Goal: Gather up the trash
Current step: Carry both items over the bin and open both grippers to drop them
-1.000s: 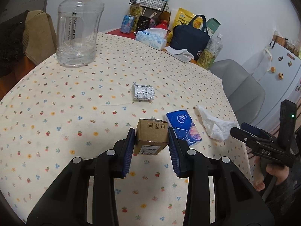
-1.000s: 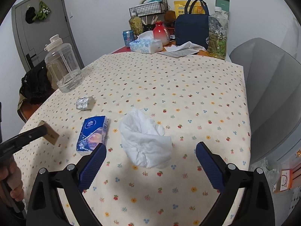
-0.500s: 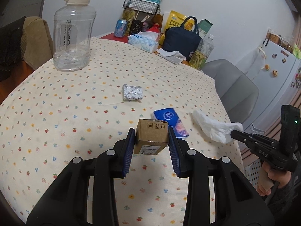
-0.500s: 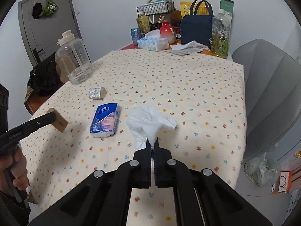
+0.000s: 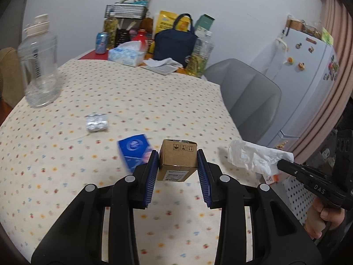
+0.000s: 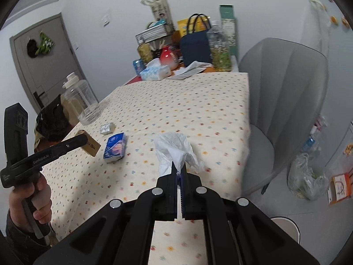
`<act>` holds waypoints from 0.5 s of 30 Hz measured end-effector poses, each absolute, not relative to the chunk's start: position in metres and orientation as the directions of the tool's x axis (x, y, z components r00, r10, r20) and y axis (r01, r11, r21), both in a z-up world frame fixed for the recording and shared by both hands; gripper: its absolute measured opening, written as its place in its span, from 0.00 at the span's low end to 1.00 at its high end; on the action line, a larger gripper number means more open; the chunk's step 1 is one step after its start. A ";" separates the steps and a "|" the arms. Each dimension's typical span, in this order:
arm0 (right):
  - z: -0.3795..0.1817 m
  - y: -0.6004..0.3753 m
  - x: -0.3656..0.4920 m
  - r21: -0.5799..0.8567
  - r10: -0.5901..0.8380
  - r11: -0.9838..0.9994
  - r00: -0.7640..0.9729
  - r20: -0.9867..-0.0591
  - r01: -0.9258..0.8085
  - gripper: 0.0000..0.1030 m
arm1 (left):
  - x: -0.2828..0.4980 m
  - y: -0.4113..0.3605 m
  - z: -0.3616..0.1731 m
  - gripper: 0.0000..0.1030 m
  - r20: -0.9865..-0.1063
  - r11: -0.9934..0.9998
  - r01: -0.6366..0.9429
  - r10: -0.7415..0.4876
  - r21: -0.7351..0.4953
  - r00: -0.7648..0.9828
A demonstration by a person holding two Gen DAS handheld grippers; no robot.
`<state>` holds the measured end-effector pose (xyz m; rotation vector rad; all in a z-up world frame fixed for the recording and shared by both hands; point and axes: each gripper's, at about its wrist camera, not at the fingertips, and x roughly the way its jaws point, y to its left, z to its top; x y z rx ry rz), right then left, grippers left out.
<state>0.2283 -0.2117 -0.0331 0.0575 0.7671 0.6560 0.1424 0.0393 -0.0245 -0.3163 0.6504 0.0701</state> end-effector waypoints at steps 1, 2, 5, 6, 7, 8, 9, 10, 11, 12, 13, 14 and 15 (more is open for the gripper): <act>-0.033 -0.219 0.229 0.284 0.567 0.806 0.539 -0.624 -0.519 0.03 | 0.146 0.033 -0.024 0.34 -0.606 0.952 -0.150 -0.044 -0.266 0.795; -0.033 -0.230 0.228 0.290 0.560 0.814 0.549 -0.621 -0.503 0.03 | 0.149 0.026 -0.025 0.34 -0.606 0.954 -0.138 -0.054 -0.265 0.793; -0.033 -0.252 0.228 0.302 0.544 0.832 0.573 -0.613 -0.466 0.03 | 0.161 0.006 -0.025 0.34 -0.607 0.958 -0.096 -0.092 -0.269 0.789; -0.033 -0.262 0.227 0.307 0.536 0.839 0.584 -0.610 -0.449 0.03 | 0.164 -0.001 -0.025 0.34 -0.607 0.959 -0.084 -0.103 -0.271 0.788; -0.034 -0.269 0.227 0.311 0.530 0.844 0.591 -0.607 -0.438 0.03 | 0.168 -0.009 -0.024 0.34 -0.607 0.960 -0.067 -0.117 -0.271 0.786; -0.034 -0.278 0.226 0.316 0.523 0.850 0.601 -0.605 -0.422 0.03 | 0.171 -0.016 -0.024 0.34 -0.607 0.961 -0.054 -0.126 -0.270 0.785; -0.035 -0.284 0.225 0.318 0.516 0.855 0.607 -0.604 -0.410 0.03 | 0.175 -0.023 -0.023 0.34 -0.607 0.962 -0.040 -0.137 -0.269 0.783; -0.037 -0.293 0.224 0.322 0.506 0.861 0.616 -0.603 -0.393 0.03 | 0.178 -0.030 -0.023 0.34 -0.608 0.963 -0.025 -0.149 -0.268 0.780; -0.038 -0.300 0.224 0.324 0.499 0.866 0.623 -0.603 -0.380 0.03 | 0.182 -0.038 -0.022 0.34 -0.608 0.964 -0.008 -0.162 -0.267 0.777; -0.040 -0.307 0.223 0.327 0.491 0.871 0.629 -0.603 -0.366 0.03 | 0.185 -0.044 -0.022 0.34 -0.609 0.964 0.006 -0.173 -0.267 0.774; -0.043 -0.316 0.222 0.332 0.479 0.878 0.635 -0.606 -0.346 0.03 | 0.190 -0.054 -0.022 0.34 -0.611 0.964 0.024 -0.188 -0.266 0.769; -0.046 -0.323 0.222 0.336 0.471 0.882 0.639 -0.608 -0.330 0.03 | 0.192 -0.060 -0.022 0.34 -0.613 0.964 0.036 -0.197 -0.265 0.765; -0.051 -0.332 0.222 0.343 0.460 0.887 0.643 -0.613 -0.308 0.03 | 0.195 -0.068 -0.023 0.34 -0.615 0.963 0.051 -0.209 -0.263 0.760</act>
